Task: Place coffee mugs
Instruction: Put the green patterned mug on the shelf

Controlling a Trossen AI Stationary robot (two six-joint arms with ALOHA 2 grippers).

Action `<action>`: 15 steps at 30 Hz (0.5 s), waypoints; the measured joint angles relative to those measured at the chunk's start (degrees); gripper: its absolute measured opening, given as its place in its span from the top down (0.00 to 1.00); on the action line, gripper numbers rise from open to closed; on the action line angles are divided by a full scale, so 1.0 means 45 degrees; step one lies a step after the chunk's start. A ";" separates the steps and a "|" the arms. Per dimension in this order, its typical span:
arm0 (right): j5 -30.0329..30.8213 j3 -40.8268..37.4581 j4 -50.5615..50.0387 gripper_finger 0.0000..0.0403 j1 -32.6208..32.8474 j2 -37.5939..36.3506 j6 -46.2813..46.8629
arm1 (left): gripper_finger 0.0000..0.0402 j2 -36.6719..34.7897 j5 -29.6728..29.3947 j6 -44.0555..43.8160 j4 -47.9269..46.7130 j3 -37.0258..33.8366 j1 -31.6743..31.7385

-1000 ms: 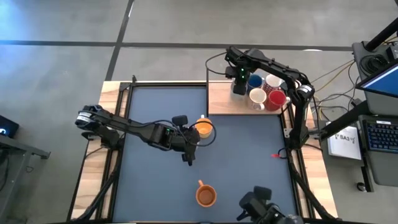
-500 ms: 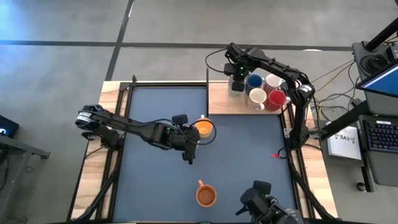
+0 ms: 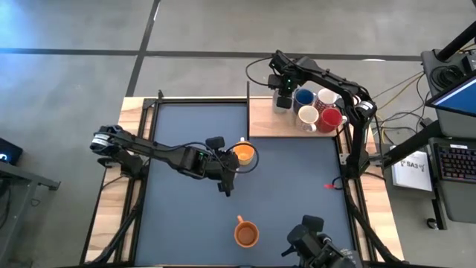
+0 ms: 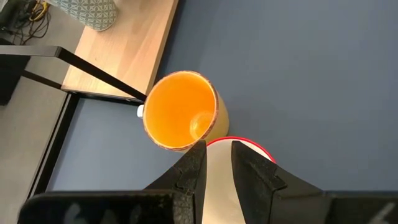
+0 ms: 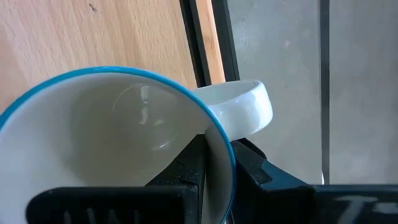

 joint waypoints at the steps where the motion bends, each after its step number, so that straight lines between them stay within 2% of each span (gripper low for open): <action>1: 0.0000 0.0000 -0.0002 0.91 0.0007 -0.0005 -0.0004 | 0.86 0.0000 0.0000 0.0000 0.0000 0.0003 0.0000; 11: -0.0034 0.0000 -0.0050 0.94 0.0007 -0.0019 0.0069 | 0.86 0.0000 0.0000 0.0000 0.0001 0.0000 0.0000; 15: -0.0019 -0.0005 -0.0084 0.89 0.0002 -0.0019 0.0090 | 0.86 0.0000 0.0000 0.0000 0.0000 0.0002 0.0000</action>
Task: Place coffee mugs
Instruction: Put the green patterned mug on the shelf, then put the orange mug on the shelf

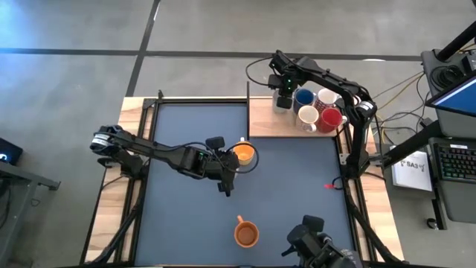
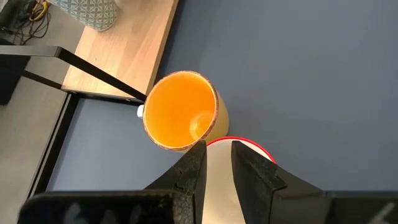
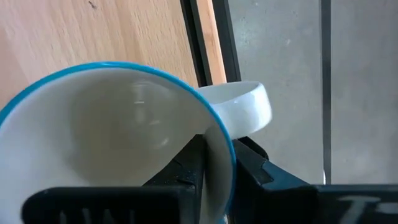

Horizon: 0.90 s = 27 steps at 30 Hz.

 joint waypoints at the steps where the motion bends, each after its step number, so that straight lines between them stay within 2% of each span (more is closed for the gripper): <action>1: 0.0004 -0.0005 -0.0004 0.88 -0.0005 0.0000 -0.0004 | 0.86 0.0000 0.0000 0.0000 0.0000 0.0000 0.0000; 10: 0.0005 0.0269 -0.0053 0.81 0.0010 -0.0077 0.0000 | 0.86 0.0000 0.0000 0.0000 0.0000 -0.0001 0.0000; 15: 0.0293 0.1312 -0.0829 0.81 0.0010 -0.0118 0.0341 | 0.86 0.0000 0.0000 0.0000 0.0000 0.0003 0.0000; 18: 0.0226 0.2150 -0.1694 0.82 0.0011 -0.0132 0.1258 | 0.86 0.0000 0.0000 0.0000 0.0000 -0.0001 0.0000; 20: -0.0450 0.2628 -0.2366 0.82 0.0063 -0.0158 0.2092 | 0.86 0.0000 0.0000 0.0000 0.0000 0.0003 0.0000; 25: -0.3968 0.2631 -0.3501 0.81 0.0643 -0.0487 0.3645 | 0.86 0.0000 0.0004 0.0000 0.0000 -0.0002 0.0000; 27: -0.4312 0.2318 -0.3806 0.82 0.1166 -0.0705 0.4035 | 0.86 0.0000 0.0005 -0.0026 0.0000 -0.0002 0.0000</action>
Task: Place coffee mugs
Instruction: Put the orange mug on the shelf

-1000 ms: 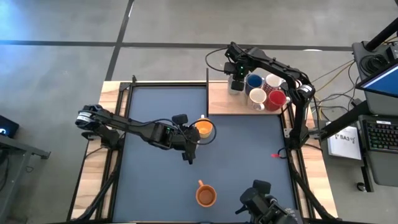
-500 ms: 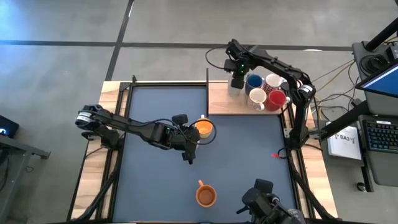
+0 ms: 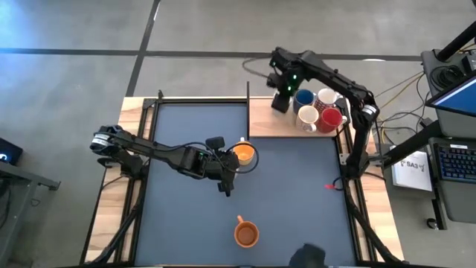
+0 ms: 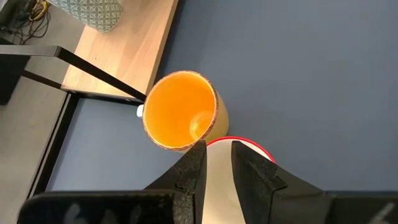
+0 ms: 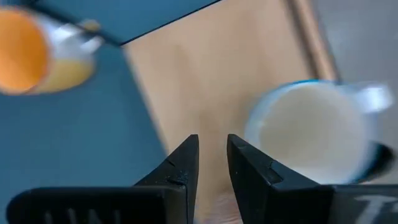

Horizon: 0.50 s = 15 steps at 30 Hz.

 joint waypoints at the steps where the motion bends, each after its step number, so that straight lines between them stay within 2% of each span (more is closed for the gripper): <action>1: -0.0015 -0.0224 -0.0056 0.82 0.0311 -0.0153 0.0132 | 0.86 0.0000 0.0015 -0.0024 0.0000 0.0001 0.0000; 9: -0.0035 -0.3052 0.0376 0.81 0.3695 -0.1944 0.1140 | 0.86 0.0000 0.1296 -0.0641 0.0001 -0.0109 -0.0091; 15: -0.0044 -0.5977 0.3155 0.81 0.6822 -0.3853 0.3425 | 0.86 0.0000 0.2450 -0.1470 -0.0169 -0.0676 -0.0248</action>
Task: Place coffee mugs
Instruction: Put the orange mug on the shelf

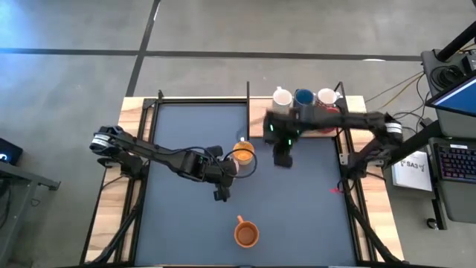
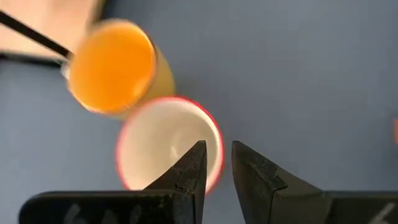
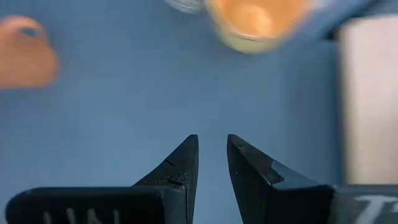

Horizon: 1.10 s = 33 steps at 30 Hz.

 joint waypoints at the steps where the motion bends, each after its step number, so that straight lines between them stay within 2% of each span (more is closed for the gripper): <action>1: 0.0000 -0.0527 0.0665 0.81 0.0552 -0.0289 0.0588 | 0.86 0.0000 0.0245 -0.0230 -0.0036 -0.0071 -0.0008; 7: 0.0000 -0.3104 0.4723 0.81 0.3520 -0.1462 0.3950 | 0.86 0.0000 0.1665 -0.1287 0.0182 -0.0318 -0.0594; 13: 0.0018 -0.4531 0.7564 0.81 0.5355 -0.1587 0.5694 | 0.86 0.0000 0.1483 -0.2316 0.0455 -0.0508 -0.1809; 19: -0.0005 -0.5258 0.9972 0.81 0.5984 -0.0901 0.7862 | 0.86 0.0015 0.0589 -0.3868 0.0659 -0.0558 -0.2671; 26: -0.0734 -0.4703 1.0434 0.76 0.6312 0.0262 0.9138 | 0.86 0.0019 -0.0312 -0.5007 0.0782 -0.0562 -0.3446; 33: -0.0767 -0.3677 1.0441 0.68 0.6488 0.1385 0.9318 | 0.86 0.0024 -0.0803 -0.5372 0.0845 -0.0562 -0.4064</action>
